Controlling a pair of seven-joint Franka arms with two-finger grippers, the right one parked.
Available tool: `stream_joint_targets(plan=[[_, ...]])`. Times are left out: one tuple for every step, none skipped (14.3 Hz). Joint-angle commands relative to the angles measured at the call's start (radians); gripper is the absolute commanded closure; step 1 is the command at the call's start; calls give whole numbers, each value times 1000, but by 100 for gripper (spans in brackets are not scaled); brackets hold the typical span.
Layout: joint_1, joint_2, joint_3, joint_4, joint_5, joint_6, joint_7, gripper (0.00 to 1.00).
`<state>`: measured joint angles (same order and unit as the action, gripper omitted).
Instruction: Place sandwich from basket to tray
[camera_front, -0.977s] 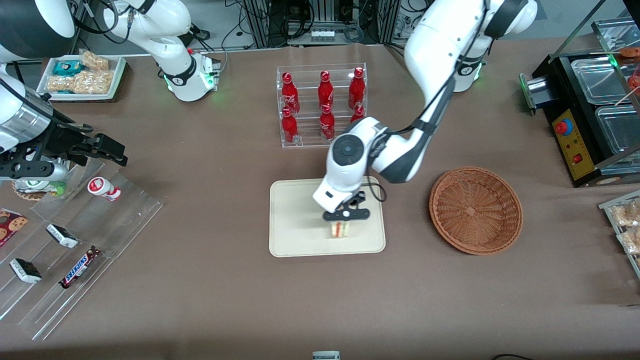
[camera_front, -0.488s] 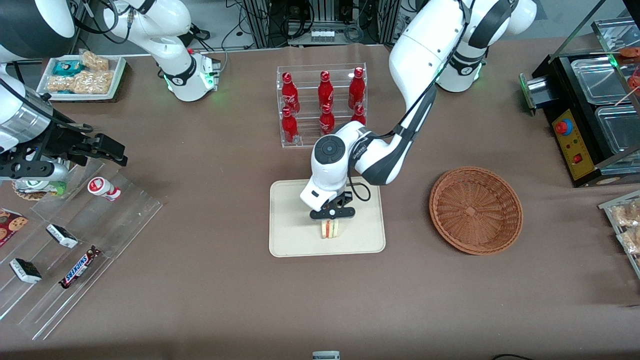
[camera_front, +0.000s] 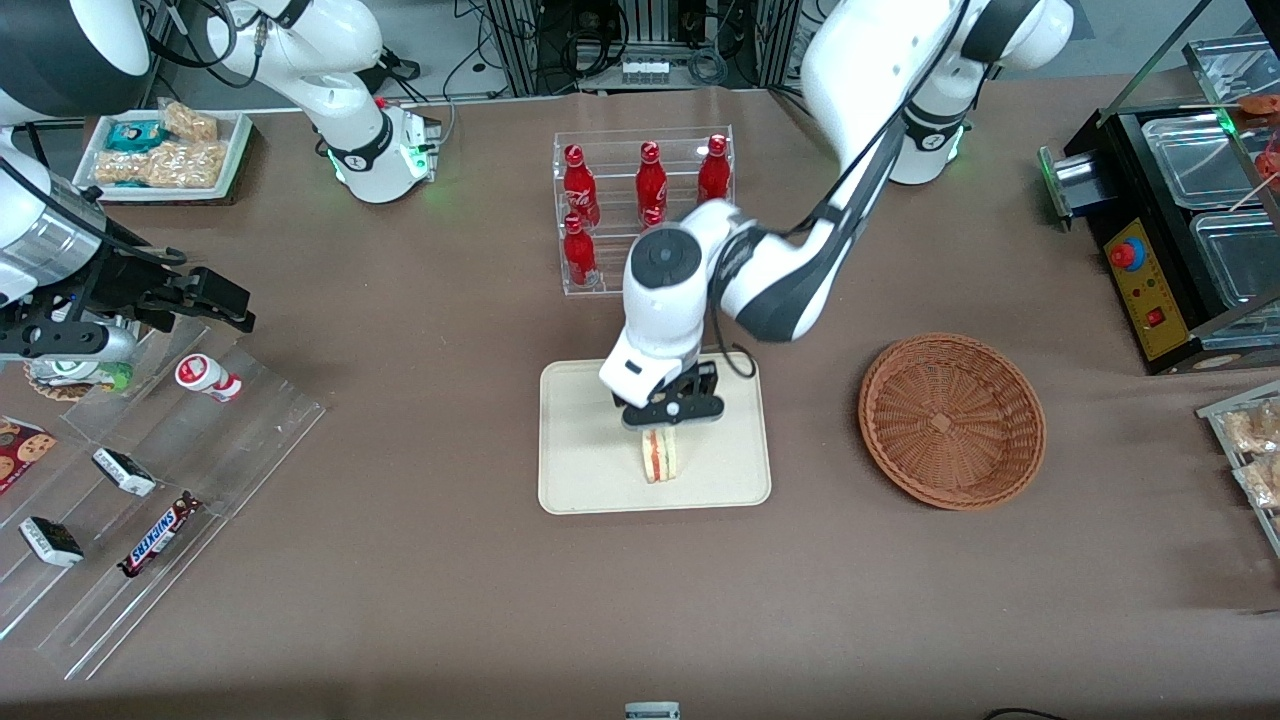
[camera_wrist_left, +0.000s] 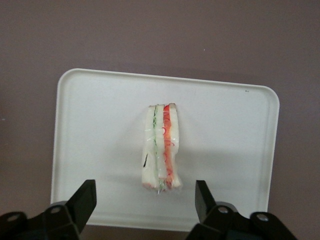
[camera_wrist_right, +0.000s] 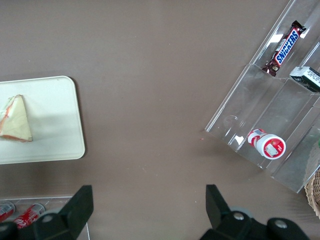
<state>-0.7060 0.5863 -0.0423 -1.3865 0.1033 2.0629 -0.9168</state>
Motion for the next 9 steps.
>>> stream_joint_targets(plan=[[34,-130,7,-34,12,-127,-23,0],[49,-161,7,-34,7,-160,-13,0],[87,-184,7,-35,1,-184,-11,0],[123,-203,6,-45,-1,-205,-8,0],[152,-223,6,-63,-1,-225,10,0],[187,-249,6,-87,-4,-234,63,0],[230,-276,6,-120,-19,-242,132,0],[278,-311,6,-152,-43,-259,209,0],[322,-339,6,-173,-56,-282,283,0]])
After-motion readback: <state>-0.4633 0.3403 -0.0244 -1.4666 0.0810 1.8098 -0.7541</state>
